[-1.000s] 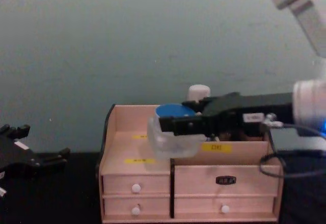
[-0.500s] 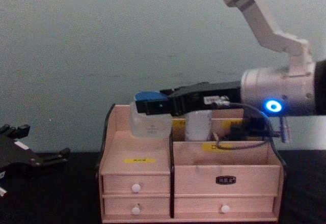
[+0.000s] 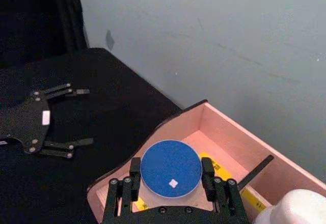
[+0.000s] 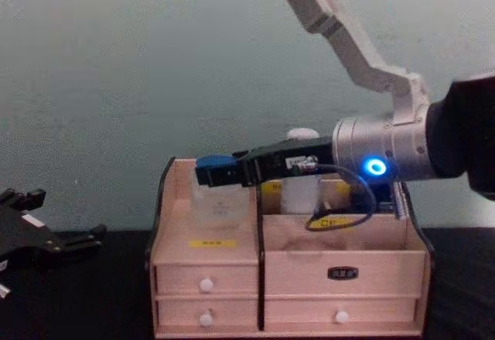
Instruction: Pick up the facial cleanser and watermelon frost from the table and place them into the tiered storage box.
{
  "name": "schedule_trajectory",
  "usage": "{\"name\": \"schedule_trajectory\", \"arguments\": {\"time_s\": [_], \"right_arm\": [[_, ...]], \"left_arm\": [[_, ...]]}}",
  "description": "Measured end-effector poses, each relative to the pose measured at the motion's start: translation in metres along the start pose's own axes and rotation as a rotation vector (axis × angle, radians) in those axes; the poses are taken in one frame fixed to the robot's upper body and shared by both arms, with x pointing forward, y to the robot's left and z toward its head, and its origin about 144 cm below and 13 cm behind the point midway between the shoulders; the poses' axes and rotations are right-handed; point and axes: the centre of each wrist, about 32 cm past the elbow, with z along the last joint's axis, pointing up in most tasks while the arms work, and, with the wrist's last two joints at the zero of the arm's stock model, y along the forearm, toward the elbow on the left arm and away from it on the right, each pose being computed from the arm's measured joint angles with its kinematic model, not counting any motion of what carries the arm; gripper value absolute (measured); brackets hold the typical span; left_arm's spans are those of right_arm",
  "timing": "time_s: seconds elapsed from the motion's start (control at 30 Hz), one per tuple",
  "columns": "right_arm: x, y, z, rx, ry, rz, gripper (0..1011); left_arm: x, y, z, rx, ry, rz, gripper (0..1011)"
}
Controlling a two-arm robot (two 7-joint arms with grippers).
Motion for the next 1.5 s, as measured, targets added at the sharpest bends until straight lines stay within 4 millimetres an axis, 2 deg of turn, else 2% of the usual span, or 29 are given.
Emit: {"name": "schedule_trajectory", "arguments": {"time_s": [0.37, 1.33, 1.43, 1.5], "right_arm": [[0.0013, 0.0074, -0.0008, -0.051, 0.021, -0.007, 708], [0.0025, 0.0078, 0.0002, -0.074, 0.042, -0.017, 708], [0.0024, 0.0078, 0.0, -0.074, 0.043, -0.017, 724], [0.0024, 0.0078, 0.0, -0.074, 0.043, -0.017, 786]], "left_arm": [[0.0, 0.0, 0.0, 0.0, 0.0, 0.0, 1001], [0.0, 0.0, 0.0, 0.0, 0.0, 0.0, 1001], [0.0, 0.0, 0.0, 0.0, 0.0, 0.0, 1001], [0.0, 0.0, 0.0, 0.0, 0.0, 0.0, 1001]]}}
